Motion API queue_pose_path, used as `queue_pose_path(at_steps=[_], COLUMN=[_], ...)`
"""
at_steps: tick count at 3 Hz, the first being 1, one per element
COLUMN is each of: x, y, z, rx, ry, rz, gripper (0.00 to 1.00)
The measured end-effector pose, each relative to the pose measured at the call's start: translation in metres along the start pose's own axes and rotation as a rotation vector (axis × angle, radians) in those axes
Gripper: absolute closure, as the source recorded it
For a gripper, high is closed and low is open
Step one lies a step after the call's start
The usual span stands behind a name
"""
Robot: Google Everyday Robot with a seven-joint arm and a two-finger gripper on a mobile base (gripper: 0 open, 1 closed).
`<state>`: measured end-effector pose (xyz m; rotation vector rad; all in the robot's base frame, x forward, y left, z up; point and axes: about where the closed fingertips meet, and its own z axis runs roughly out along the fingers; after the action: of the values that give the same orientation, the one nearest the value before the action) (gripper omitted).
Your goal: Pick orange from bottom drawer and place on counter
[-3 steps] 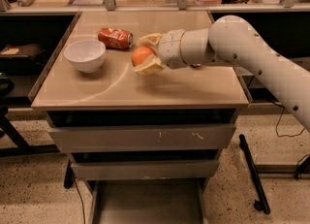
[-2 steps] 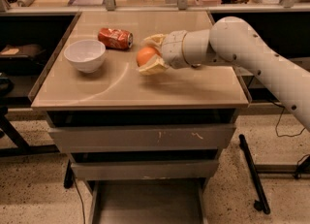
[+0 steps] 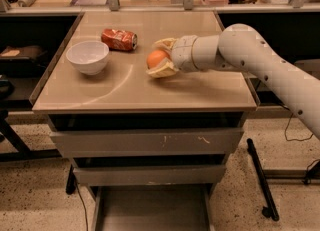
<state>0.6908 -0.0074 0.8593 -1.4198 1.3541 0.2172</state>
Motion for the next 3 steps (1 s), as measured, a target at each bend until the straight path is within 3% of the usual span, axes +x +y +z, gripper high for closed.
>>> queue_pose_path(at_steps=[3], x=[0.0000], y=[0.0000], z=[0.0001], rx=[0.000], ry=[0.000], rz=[0.000], gripper=[0.35])
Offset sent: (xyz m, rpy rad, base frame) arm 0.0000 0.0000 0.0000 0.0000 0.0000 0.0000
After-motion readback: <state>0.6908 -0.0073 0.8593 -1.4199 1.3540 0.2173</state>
